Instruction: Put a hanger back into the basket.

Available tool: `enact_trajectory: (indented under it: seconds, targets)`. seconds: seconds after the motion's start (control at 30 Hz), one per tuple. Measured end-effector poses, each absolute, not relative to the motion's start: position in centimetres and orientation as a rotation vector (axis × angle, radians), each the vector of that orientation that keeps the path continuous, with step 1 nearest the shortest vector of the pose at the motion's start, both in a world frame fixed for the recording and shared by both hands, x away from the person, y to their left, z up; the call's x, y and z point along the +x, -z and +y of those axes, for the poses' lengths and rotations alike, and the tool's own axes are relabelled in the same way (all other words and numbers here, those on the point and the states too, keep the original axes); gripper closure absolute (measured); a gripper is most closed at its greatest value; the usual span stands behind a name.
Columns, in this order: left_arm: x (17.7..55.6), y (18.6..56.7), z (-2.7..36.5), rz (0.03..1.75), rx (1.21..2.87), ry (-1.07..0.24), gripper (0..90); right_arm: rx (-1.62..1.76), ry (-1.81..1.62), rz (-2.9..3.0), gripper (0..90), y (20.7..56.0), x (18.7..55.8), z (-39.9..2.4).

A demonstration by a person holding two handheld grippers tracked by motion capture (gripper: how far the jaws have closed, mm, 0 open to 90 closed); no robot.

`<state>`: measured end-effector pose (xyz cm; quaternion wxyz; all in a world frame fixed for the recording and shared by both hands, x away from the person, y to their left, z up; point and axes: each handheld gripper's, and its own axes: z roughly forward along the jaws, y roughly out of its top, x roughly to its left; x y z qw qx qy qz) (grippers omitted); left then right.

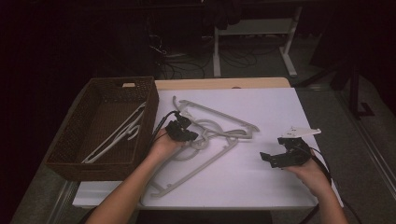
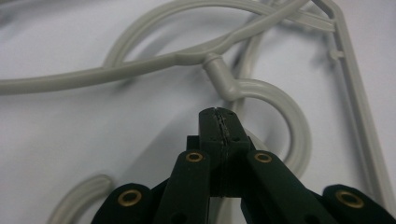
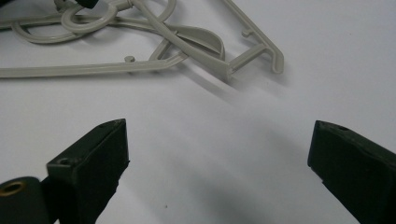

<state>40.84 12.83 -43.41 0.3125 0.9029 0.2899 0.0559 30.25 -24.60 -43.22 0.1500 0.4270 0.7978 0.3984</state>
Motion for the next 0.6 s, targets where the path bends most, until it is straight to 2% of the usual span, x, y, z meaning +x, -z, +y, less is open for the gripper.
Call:
enact_trajectory:
  seconds: [0.4,0.6]
  targets:
    - [39.3,43.2,11.8,0.679,2.41,-0.006,90.0,1.223,-1.143,2.296,5.0,43.2,30.3,-24.6]
    - [39.3,43.3,11.5,0.68,2.445,-0.089,90.0,1.22,-1.142,2.3,5.3,43.3,30.3,-24.5]
